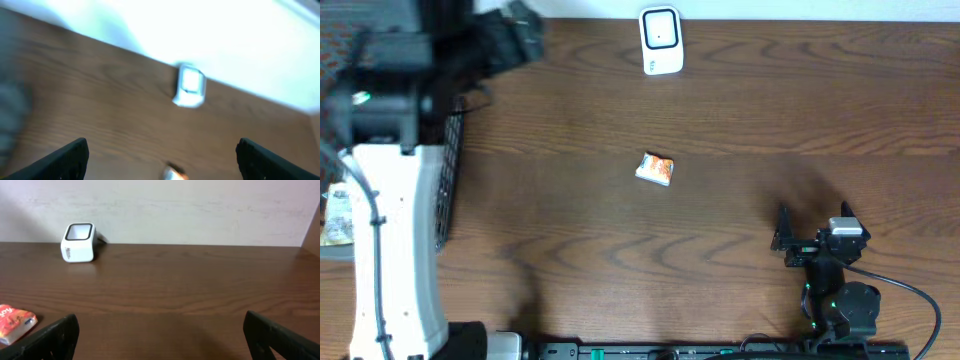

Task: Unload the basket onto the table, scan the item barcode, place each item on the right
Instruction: 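Reach the left gripper back into the basket and grasp the yellow bag, then lift the yellow snack bag out and drop it beside the orange packet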

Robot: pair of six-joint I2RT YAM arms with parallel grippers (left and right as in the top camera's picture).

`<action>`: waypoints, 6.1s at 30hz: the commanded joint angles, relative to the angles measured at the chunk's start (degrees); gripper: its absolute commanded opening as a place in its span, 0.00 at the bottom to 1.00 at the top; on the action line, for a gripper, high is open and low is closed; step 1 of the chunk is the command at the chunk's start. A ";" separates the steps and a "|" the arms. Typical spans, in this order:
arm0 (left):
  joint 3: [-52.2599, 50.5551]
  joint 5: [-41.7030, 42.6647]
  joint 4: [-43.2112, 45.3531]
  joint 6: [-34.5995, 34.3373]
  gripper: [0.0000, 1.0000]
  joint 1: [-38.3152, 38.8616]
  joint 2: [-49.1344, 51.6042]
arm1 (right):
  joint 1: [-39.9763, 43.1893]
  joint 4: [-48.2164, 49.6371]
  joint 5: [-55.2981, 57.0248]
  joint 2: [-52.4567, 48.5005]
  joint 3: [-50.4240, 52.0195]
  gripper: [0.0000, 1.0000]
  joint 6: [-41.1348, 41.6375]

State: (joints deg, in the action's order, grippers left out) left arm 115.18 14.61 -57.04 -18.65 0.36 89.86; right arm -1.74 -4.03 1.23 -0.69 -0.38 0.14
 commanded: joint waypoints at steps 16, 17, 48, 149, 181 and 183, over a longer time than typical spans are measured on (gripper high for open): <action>-3.72 -18.86 -10.62 -11.58 0.93 -33.29 3.76 | -0.17 -0.26 0.07 0.37 0.07 0.99 -0.63; -4.46 -21.75 -11.67 -13.53 0.93 -33.73 4.35 | -0.17 -0.26 0.07 0.37 0.07 0.99 -0.61; -27.36 -29.22 -7.45 -27.32 0.94 -41.33 12.90 | -0.17 -0.26 0.07 0.37 0.07 0.99 -0.63; -41.33 33.94 47.95 -7.21 0.08 -8.31 -20.94 | -0.17 -0.26 0.09 0.37 0.07 0.99 -0.63; -41.66 5.64 42.03 -2.08 0.08 30.32 10.58 | -0.17 -0.26 0.09 0.37 0.07 0.99 -0.63; -41.66 5.66 42.66 -5.75 0.13 31.87 12.41 | -0.17 -0.26 0.09 0.37 0.07 0.99 -0.63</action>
State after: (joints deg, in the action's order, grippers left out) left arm 73.58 20.62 -15.33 -21.19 30.81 101.23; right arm -1.74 -4.05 1.23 -0.69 -0.38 0.14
